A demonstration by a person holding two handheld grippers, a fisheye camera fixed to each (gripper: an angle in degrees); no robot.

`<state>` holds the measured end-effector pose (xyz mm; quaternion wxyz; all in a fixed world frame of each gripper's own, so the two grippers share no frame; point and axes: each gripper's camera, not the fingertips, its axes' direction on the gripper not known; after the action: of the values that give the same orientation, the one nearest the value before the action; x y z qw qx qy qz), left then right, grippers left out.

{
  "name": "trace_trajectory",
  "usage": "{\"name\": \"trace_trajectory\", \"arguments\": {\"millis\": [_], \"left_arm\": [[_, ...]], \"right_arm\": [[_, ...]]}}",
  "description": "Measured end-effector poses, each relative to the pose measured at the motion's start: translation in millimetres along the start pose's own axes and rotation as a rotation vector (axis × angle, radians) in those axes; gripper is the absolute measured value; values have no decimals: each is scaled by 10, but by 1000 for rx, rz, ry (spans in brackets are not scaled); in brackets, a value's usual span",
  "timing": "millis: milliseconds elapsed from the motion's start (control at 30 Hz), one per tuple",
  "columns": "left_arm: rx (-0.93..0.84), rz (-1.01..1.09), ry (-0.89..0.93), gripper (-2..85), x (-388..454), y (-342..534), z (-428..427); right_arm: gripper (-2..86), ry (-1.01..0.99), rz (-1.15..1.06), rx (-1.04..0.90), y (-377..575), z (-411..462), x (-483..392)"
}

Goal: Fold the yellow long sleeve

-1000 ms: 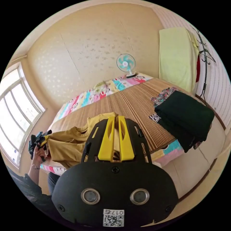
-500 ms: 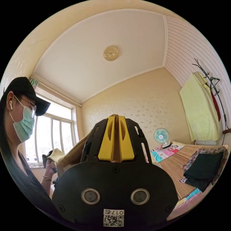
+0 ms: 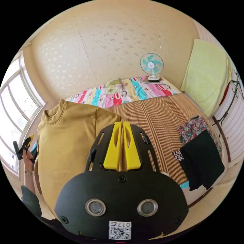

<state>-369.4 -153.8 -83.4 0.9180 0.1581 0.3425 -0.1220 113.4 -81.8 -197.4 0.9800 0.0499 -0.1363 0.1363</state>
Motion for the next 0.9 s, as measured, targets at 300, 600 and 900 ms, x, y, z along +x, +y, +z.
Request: {"name": "trace_trajectory", "arguments": {"millis": [300, 600, 900], "left_arm": [[-571, 42, 61, 72, -114, 1998, 1784], [-656, 134, 23, 14, -54, 2769, 1305], [-598, 67, -45, -9, -81, 2950, 646]], "right_arm": [[9, -115, -152, -319, 1903, 1599, -721], [9, -117, -209, -510, 2193, 975, -188], [97, 215, 147, -210, 1615, 480, 1918]]}}
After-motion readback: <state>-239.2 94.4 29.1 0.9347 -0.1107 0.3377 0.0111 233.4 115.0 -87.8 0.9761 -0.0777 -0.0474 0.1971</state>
